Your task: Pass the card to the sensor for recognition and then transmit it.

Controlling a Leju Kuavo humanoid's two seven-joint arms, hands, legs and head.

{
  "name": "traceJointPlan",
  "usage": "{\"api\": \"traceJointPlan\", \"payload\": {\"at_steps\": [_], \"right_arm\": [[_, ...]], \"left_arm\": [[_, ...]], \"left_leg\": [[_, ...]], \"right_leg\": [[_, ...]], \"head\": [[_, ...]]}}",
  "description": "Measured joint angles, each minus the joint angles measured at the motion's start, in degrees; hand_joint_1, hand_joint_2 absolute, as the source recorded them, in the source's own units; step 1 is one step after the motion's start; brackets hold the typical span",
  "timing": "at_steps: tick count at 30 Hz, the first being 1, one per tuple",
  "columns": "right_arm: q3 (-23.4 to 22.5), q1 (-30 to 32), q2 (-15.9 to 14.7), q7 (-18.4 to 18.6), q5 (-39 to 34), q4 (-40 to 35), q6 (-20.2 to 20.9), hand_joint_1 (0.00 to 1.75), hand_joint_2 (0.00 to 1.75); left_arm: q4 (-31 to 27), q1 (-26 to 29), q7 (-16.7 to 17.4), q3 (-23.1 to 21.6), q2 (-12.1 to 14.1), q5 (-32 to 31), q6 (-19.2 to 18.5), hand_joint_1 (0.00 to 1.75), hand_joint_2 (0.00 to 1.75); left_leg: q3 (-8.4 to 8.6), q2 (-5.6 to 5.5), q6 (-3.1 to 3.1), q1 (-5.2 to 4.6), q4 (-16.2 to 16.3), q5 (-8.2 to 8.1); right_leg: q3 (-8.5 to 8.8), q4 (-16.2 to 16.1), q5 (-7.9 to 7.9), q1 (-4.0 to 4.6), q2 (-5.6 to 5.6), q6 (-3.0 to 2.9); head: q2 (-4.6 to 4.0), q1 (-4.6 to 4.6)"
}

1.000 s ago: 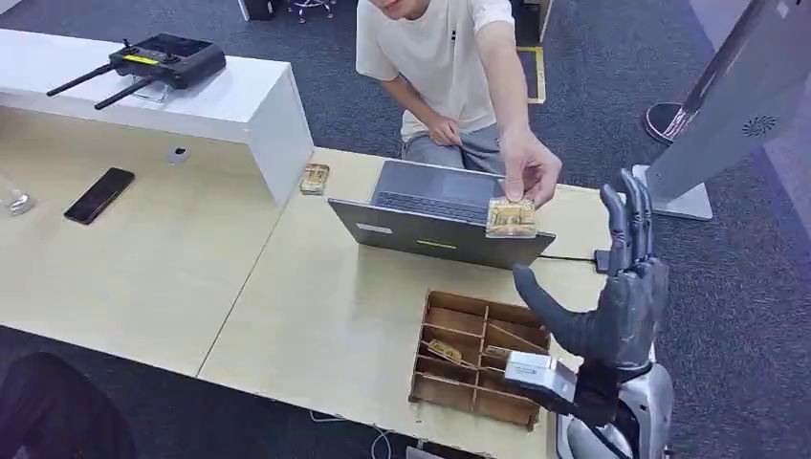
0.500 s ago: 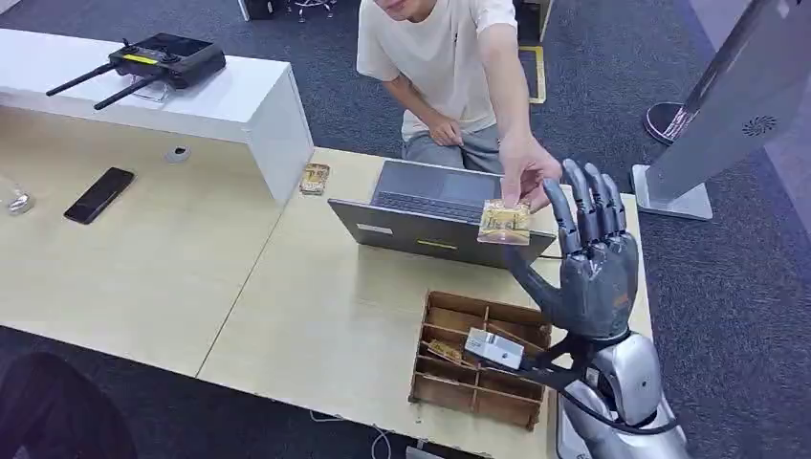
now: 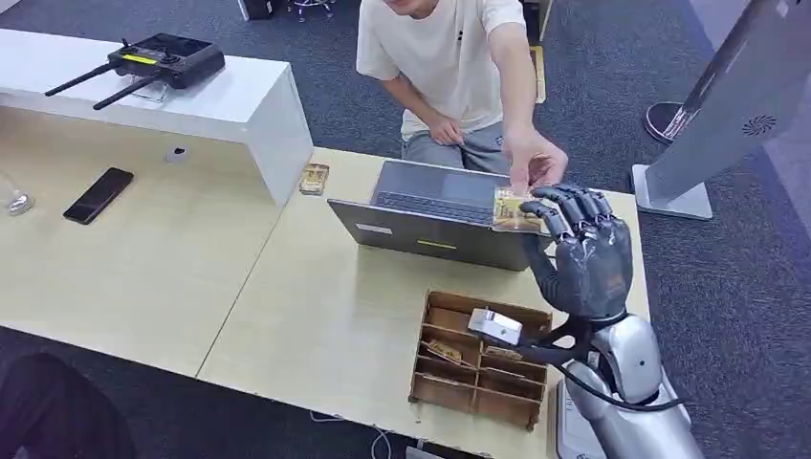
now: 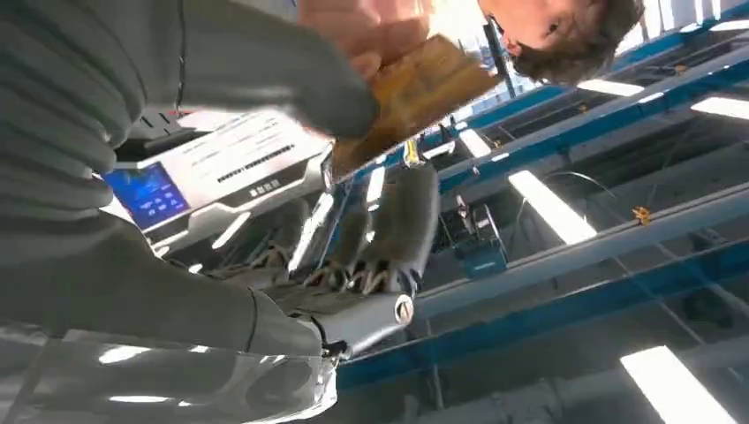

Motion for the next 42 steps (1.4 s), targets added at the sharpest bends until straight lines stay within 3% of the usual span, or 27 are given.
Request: {"api": "traceJointPlan", "payload": {"at_steps": [19,27,33,35,36,37,38,39,40,41,42], "right_arm": [[1.59,-0.67,-0.24,1.77,-1.57,0.68,0.20,1.75,1.75],[2.01,-0.23,-0.33,1.77,-3.50,0.35,1.57,1.75,1.75],[2.32,0.31,-0.35,1.64,-5.22,-0.59,2.51,1.75,1.75],[2.49,0.53,-0.39,1.64,-5.92,-1.25,3.52,1.75,1.75],[2.56,0.72,-0.46,1.64,-6.32,-1.58,3.85,1.75,1.75],[2.58,1.08,-0.63,1.60,-6.92,-1.98,4.30,1.75,1.75],[2.60,1.53,-0.72,1.48,-7.63,-2.47,4.70,1.75,1.75],[2.56,2.07,-1.09,1.51,-8.54,-3.17,5.22,1.75,1.75],[2.45,3.03,-1.36,1.48,-9.31,-3.94,5.33,1.75,1.75],[2.42,3.84,-1.42,1.26,-9.60,-4.90,5.31,1.75,1.75],[2.40,4.62,-1.57,0.99,-9.90,-5.74,5.27,1.75,1.75]], "left_arm": [[0.00,-0.04,-1.77,2.10,0.26,-5.11,1.81,0.00,0.00],[0.00,0.03,-6.51,3.21,1.77,-11.18,1.14,0.00,0.00],[-0.34,0.28,-6.38,4.00,2.90,-16.97,3.57,0.00,0.00],[-3.94,3.63,-1.61,3.95,5.80,-18.67,6.87,0.00,0.00],[-7.27,6.24,3.10,3.41,9.15,-19.41,10.94,0.00,0.00],[-14.38,8.54,10.91,1.79,15.32,-19.24,15.57,0.00,0.00],[-26.30,10.41,19.66,-1.06,20.26,-17.83,19.76,0.00,0.00],[-38.70,11.14,31.73,-4.26,26.28,-14.37,26.26,0.00,0.00],[-49.97,9.23,39.50,-8.04,31.12,-8.56,31.10,0.00,0.00],[-58.42,7.07,44.01,-12.46,34.11,-2.68,31.25,0.00,0.00],[-65.84,6.05,44.80,-17.73,36.23,1.45,30.38,0.00,0.00]], "left_leg": [[0.00,0.00,0.00,0.00,0.00,0.00],[0.01,0.00,0.00,0.02,0.00,0.00],[0.00,0.01,-0.01,0.03,-0.01,0.00],[0.01,0.11,-0.12,0.11,-0.06,-0.08],[0.23,0.26,-0.18,0.22,0.04,-0.12],[0.35,0.40,-0.26,0.29,0.13,-0.19],[0.09,0.35,-0.28,0.48,0.33,-0.15],[-0.30,-0.02,-0.25,0.44,0.31,0.08],[-0.36,-0.63,-0.07,-0.06,-0.13,0.28],[-0.25,-0.67,-0.05,-0.25,-0.49,0.44],[-0.51,-0.37,-0.21,-0.50,-0.64,0.35]], "right_leg": [[0.00,0.00,0.00,0.00,-0.01,0.00],[0.00,0.00,0.00,0.02,0.00,0.00],[0.00,0.01,0.00,0.04,0.01,-0.01],[-0.01,0.04,-0.06,0.10,0.10,-0.06],[-0.10,-0.01,-0.09,0.17,0.27,-0.12],[-0.42,-0.09,-0.10,0.26,0.45,-0.15],[-0.56,-0.09,-0.09,0.45,0.42,-0.20],[-0.70,-0.02,-0.09,0.42,0.04,-0.20],[-0.65,0.05,-0.09,-0.06,-0.61,-0.19],[-0.44,0.21,-0.04,-0.44,-0.64,-0.14],[-0.39,0.36,-0.04,-0.61,-0.38,-0.16]], "head": [[0.00,0.02],[0.00,0.00],[0.00,0.02],[0.00,0.02],[0.00,0.11],[0.00,0.15],[0.00,0.02],[0.00,0.18],[0.00,0.09],[0.00,-0.24],[0.00,-0.80]]}}
